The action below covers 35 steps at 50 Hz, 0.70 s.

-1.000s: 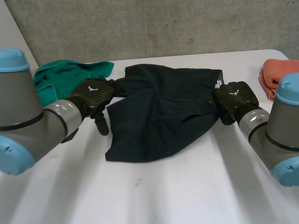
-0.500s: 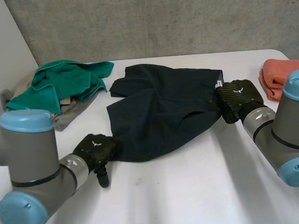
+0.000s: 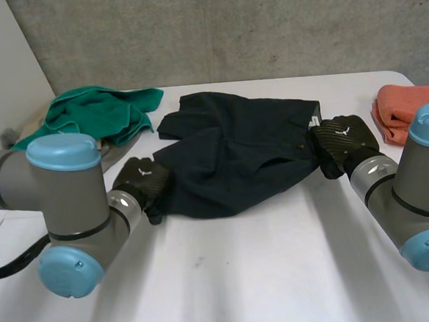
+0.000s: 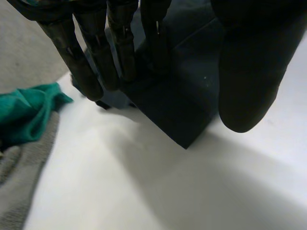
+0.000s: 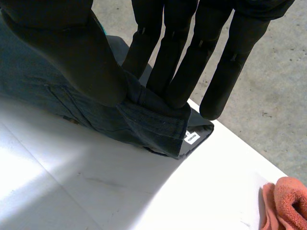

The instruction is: Fold the laundry.

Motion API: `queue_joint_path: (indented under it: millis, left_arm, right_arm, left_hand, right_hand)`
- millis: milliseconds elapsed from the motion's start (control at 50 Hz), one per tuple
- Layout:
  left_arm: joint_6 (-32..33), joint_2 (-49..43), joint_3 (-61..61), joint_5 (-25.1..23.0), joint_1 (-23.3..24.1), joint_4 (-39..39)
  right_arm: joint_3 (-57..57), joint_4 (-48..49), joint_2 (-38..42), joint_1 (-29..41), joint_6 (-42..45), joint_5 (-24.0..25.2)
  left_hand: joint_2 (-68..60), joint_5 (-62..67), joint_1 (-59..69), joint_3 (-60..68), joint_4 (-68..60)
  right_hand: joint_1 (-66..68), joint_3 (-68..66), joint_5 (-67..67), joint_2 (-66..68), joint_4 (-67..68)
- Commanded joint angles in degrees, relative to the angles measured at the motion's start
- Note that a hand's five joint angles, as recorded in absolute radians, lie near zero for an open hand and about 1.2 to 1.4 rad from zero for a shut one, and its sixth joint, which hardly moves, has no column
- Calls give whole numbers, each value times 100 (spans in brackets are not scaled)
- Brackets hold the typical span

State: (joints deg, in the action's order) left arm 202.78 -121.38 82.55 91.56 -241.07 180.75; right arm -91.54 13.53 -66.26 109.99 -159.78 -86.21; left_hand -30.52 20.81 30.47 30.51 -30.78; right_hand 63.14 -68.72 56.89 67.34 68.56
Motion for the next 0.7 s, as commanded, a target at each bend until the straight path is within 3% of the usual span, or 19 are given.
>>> queue_joint_path:
  millis: [20, 120, 380, 520, 580, 600, 620, 700]
  left_arm:
    - [-142, 509, 252, 187, -10, -13]
    - [-178, 449, 314, 117, -90, 4]
    - [-169, 465, 349, 266, -46, 66]
    - [-283, 1176, 559, 415, -125, 312]
    - [-327, 1362, 630, 363, -99, 338]
    - [-370, 1336, 665, 302, -99, 356]
    - [-388, 1258, 674, 275, -107, 347]
    - [-406, 774, 657, 178, -151, 233]
  right_arm:
    - [13, 36, 16, -22, 26, -1]
    - [22, 36, 43, -22, 52, -1]
    - [39, 62, 87, -48, 175, -10]
    - [57, 80, 148, -57, 219, -1]
    - [57, 80, 166, -48, 236, -10]
    - [66, 80, 175, -31, 245, -10]
    - [66, 80, 175, -30, 254, -10]
    - [75, 80, 183, -13, 272, -19]
  left_hand:
    - [-258, 229, 264, 260, -232]
    - [1188, -1217, -1182, -1186, 1214]
    - [1021, -1050, -1016, -1020, 1047]
    - [-1348, 1319, 1354, 1350, -1322]
    - [-513, 484, 519, 515, -487]
    - [757, -786, -751, -755, 783]
    - [1136, -1165, -1130, -1134, 1162]
    - [1206, -1235, -1201, -1205, 1232]
  right_hand:
    - [1686, -1128, 1311, 1266, 1144]
    - [1686, -1128, 1311, 1266, 1144]
    - [1686, -1128, 1311, 1266, 1144]
    - [1686, -1128, 1311, 1266, 1144]
    - [1686, -1128, 1311, 1266, 1144]
    - [1686, -1128, 1311, 1266, 1144]
    - [1686, -1128, 1311, 1266, 1144]
    - [1686, -1128, 1311, 1266, 1144]
